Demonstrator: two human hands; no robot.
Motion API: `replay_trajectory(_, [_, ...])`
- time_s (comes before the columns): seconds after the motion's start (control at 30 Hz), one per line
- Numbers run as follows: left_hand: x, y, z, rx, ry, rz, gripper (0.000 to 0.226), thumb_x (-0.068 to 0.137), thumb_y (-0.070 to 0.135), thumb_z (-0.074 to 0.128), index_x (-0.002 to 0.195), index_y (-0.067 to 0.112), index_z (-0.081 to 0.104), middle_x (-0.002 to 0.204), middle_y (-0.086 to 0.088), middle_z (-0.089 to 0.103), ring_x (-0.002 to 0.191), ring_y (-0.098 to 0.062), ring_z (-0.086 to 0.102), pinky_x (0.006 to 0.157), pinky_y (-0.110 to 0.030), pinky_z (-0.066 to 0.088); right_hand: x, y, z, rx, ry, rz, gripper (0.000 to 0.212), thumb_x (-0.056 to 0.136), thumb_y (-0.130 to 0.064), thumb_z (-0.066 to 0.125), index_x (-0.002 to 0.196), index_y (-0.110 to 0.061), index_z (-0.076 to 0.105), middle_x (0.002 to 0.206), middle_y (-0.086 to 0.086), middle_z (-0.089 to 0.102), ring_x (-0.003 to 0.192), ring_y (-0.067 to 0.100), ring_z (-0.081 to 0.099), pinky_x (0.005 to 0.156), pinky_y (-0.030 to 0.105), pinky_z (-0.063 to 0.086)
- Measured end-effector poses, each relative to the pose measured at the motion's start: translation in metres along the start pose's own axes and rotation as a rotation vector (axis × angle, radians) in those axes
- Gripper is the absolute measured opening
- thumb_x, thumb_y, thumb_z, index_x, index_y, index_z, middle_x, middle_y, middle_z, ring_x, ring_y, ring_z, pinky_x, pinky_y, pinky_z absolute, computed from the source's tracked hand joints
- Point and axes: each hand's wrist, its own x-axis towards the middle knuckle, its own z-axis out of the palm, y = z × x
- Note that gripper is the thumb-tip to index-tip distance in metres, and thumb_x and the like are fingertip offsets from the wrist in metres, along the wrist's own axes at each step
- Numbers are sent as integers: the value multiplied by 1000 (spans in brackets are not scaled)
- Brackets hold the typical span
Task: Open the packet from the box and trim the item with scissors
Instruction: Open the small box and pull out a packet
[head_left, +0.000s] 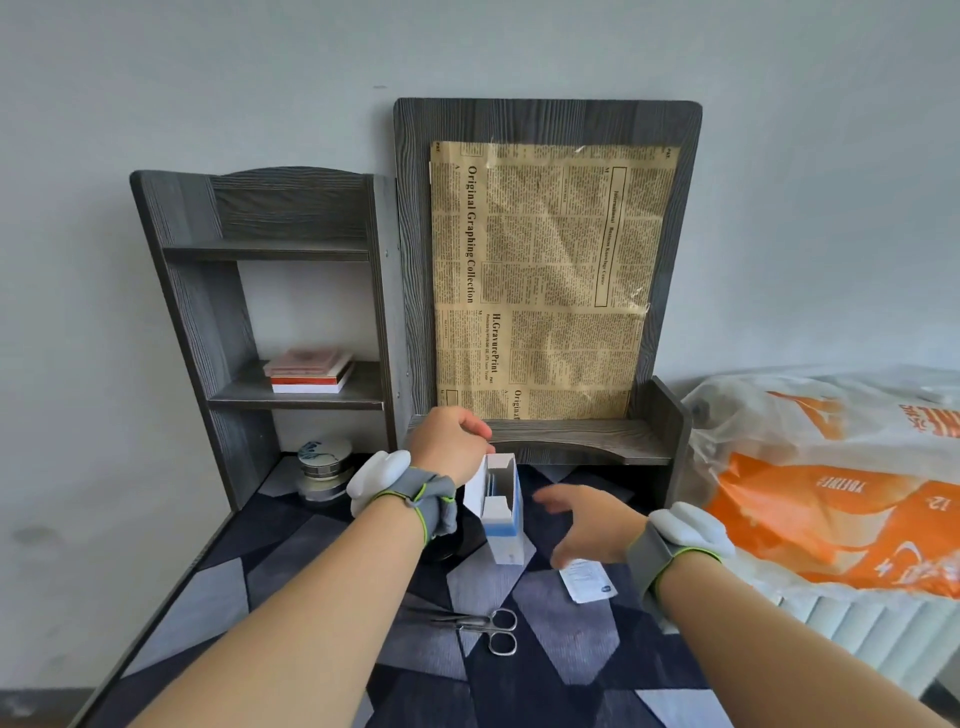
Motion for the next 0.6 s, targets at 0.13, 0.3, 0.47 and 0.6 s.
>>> replay_trajectory(0.13, [1,4,1,-156,36,-40,24,84,3,59,70,23,62,69,15,62,67,-5,55,55,-16,43,8,-5,-2,261,-12,-147,112,49,-25,89,143,-27,28,135,-6,53,126,12,49,109,34,38])
replay_trajectory(0.3, [2,2,3,-338,24,-34,20,86,3,55,76,19,62,85,-4,70,76,-17,59,64,-24,45,13,-8,-8,321,166,-161,97,43,-36,81,131,-26,42,120,-6,62,108,16,60,95,41,50])
replay_trajectory(0.47, [8,-1,3,-193,209,4,24,87,38,59,99,18,62,95,3,63,92,-17,58,82,-26,44,13,-4,-23,56,328,-51,83,53,-35,80,127,-23,44,115,-1,55,101,22,57,83,33,49])
replay_trajectory(0.6, [8,-4,-1,-102,278,30,22,89,33,57,103,17,64,95,5,62,97,-18,59,76,-23,39,9,20,-23,-280,200,125,88,50,-52,80,126,-26,44,117,-1,54,106,23,54,85,35,48])
